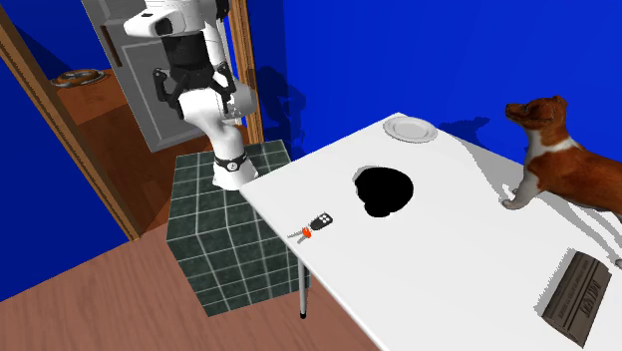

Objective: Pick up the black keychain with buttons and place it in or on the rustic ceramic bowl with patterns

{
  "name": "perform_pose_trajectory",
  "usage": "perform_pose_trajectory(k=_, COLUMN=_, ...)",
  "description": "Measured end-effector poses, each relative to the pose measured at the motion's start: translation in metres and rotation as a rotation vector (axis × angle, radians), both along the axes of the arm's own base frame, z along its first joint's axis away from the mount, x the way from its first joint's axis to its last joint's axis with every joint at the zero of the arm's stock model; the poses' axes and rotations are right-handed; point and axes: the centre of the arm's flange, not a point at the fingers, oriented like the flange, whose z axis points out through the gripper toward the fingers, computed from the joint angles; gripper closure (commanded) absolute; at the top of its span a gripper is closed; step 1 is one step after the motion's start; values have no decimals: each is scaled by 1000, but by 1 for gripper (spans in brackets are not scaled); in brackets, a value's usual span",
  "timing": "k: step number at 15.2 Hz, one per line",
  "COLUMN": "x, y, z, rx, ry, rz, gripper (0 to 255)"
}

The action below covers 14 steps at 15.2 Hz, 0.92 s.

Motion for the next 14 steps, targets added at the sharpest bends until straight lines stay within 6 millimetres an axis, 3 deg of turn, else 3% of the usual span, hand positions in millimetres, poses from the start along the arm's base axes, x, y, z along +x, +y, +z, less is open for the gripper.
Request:
perform_pose_trajectory(k=4, x=11, y=18, z=-18, rx=1, ry=4, rz=-14, gripper=0)
perform_pose_trajectory(k=14, x=58, y=105, z=-103, rx=3, ry=19, rz=-85, gripper=0)
